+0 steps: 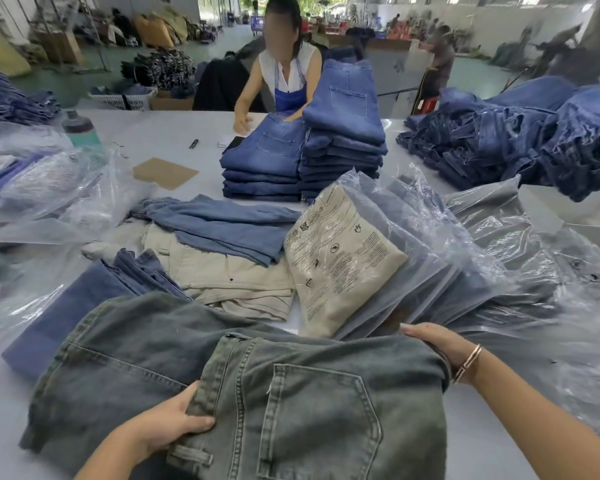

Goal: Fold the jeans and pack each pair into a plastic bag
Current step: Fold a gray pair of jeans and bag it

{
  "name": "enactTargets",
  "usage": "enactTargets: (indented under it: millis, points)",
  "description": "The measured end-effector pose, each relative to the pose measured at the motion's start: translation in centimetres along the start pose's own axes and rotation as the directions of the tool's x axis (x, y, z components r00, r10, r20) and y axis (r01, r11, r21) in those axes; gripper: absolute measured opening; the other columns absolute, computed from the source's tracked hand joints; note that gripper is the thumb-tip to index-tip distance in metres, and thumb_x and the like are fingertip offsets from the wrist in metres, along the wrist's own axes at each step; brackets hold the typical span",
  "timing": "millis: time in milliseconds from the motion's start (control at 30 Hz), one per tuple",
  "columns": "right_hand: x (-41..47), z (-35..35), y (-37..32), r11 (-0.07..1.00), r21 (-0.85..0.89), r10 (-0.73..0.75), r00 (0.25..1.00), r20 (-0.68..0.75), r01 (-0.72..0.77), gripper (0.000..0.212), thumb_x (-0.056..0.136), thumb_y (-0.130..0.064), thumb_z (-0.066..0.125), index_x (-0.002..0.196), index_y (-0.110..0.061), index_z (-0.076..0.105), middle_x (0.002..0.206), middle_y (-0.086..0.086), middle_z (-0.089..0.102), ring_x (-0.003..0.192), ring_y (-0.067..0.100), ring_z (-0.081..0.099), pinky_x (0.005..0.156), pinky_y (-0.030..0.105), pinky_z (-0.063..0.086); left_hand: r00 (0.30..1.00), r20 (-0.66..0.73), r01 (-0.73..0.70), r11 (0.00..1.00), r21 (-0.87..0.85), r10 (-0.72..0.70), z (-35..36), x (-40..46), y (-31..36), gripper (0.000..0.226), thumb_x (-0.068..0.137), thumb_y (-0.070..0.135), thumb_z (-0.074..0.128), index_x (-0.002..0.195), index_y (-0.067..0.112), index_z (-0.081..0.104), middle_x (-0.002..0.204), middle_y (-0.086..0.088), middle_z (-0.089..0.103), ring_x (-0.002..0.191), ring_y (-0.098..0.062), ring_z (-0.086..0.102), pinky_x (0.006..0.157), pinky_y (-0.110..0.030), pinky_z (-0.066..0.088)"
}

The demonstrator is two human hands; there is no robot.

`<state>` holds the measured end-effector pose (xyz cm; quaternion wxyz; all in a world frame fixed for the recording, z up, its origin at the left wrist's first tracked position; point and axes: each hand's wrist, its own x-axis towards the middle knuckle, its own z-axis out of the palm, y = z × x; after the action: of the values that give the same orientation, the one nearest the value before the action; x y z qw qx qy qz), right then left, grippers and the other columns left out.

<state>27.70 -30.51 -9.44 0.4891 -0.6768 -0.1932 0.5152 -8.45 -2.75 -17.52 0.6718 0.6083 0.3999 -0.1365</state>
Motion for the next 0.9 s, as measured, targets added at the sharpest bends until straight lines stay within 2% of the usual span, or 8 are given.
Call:
enactTargets:
  millis: [100, 200, 400, 567, 700, 800, 833, 900]
  points:
    - [1.4, -1.3, 1.0, 0.743, -0.667, -0.097, 0.98, -0.173, -0.045, 0.027, 0.09, -0.035, 0.061, 0.075, -0.012, 0.065, 0.075, 0.0, 0.058, 0.072, 0.012, 0.053, 0.067, 0.023, 0.039, 0.996, -0.091, 0.015, 0.98, 0.196, 0.003, 0.9, -0.2, -0.1, 0.045, 0.084, 0.01, 0.071, 0.117, 0.031, 0.047, 0.11, 0.01, 0.067, 0.095, -0.001, 0.066, 0.078, -0.016, 0.049]
    - [1.9, -1.4, 5.3, 0.588, -0.803, -0.011, 0.991, -0.131, -0.099, 0.03, 0.09, -0.037, 0.062, 0.113, -0.018, 0.061, 0.104, -0.008, 0.06, 0.096, 0.007, 0.055, 0.078, 0.017, 0.038, 0.933, -0.344, 0.03, 0.934, 0.356, 0.101, 3.5, -0.1, -1.3, 0.055, 0.081, 0.02, 0.073, 0.122, 0.03, 0.039, 0.111, 0.005, 0.066, 0.101, -0.014, 0.062, 0.084, -0.025, 0.045]
    - [1.0, 0.0, 5.8, 0.938, -0.345, -0.093, 0.97, -0.224, 0.011, 0.012, 0.091, -0.016, 0.061, 0.083, -0.009, 0.067, 0.082, 0.002, 0.064, 0.082, 0.015, 0.058, 0.068, 0.015, 0.043, 0.793, -0.605, 0.047, 0.984, 0.17, 0.066, 5.4, -0.8, -3.4, 0.056, 0.073, 0.029, 0.081, 0.116, 0.029, 0.045, 0.101, -0.004, 0.064, 0.095, -0.024, 0.06, 0.078, -0.033, 0.04]
    - [-1.6, 2.4, 1.2, 0.957, 0.268, -0.163, 0.971, 0.173, 0.113, 0.019, 0.089, -0.019, 0.057, 0.072, -0.011, 0.061, 0.065, 0.001, 0.054, 0.058, 0.01, 0.052, 0.056, 0.019, 0.046, 0.829, -0.548, 0.008, 0.978, 0.209, 0.111, 4.9, -0.4, -3.3, 0.046, 0.077, 0.019, 0.078, 0.112, 0.026, 0.049, 0.09, -0.002, 0.067, 0.085, -0.019, 0.061, 0.078, -0.032, 0.042]
    - [-1.0, 2.1, -1.8, 0.917, -0.377, -0.124, 0.992, 0.029, 0.126, 0.029, 0.092, -0.042, 0.055, 0.076, -0.019, 0.064, 0.07, -0.004, 0.057, 0.069, 0.012, 0.052, 0.065, 0.019, 0.045, 0.861, -0.492, -0.019, 0.975, 0.223, 0.129, 4.0, -0.5, -3.4, 0.045, 0.075, 0.015, 0.08, 0.112, 0.021, 0.055, 0.088, -0.004, 0.069, 0.086, -0.02, 0.065, 0.084, -0.035, 0.048]
    - [-0.1, 1.0, -0.1, 0.18, -0.982, -0.358, 0.925, -0.126, -0.064, 0.018, 0.093, -0.038, 0.055, 0.103, -0.024, 0.063, 0.101, -0.003, 0.06, 0.1, 0.021, 0.054, 0.087, 0.033, 0.039, 0.819, -0.564, 0.02, 0.978, 0.21, 0.104, 4.6, -0.5, -3.8, 0.046, 0.075, 0.024, 0.081, 0.111, 0.026, 0.052, 0.093, -0.003, 0.067, 0.088, -0.02, 0.062, 0.079, -0.033, 0.044]
    - [-0.1, 1.0, 1.5, 0.136, -0.988, -0.495, 0.859, -0.13, -0.071, 0.015, 0.089, -0.03, 0.061, 0.102, -0.023, 0.065, 0.101, 0.0, 0.059, 0.1, 0.025, 0.054, 0.085, 0.036, 0.038, 0.796, -0.598, 0.023, 0.983, 0.181, 0.091, 4.9, -0.5, -4.0, 0.046, 0.075, 0.026, 0.081, 0.111, 0.026, 0.052, 0.095, -0.002, 0.066, 0.089, -0.02, 0.061, 0.078, -0.033, 0.043]
    - [-0.8, 1.3, 5.5, 0.423, -0.906, -0.636, 0.706, -0.314, -0.021, 0.011, 0.08, -0.01, 0.071, 0.089, -0.014, 0.068, 0.088, 0.007, 0.06, 0.087, 0.033, 0.058, 0.074, 0.039, 0.042, 0.74, -0.671, -0.004, 0.997, 0.073, 0.052, 5.9, -0.3, -4.3, 0.047, 0.076, 0.025, 0.08, 0.114, 0.022, 0.053, 0.099, -0.004, 0.065, 0.09, -0.022, 0.059, 0.081, -0.035, 0.043]
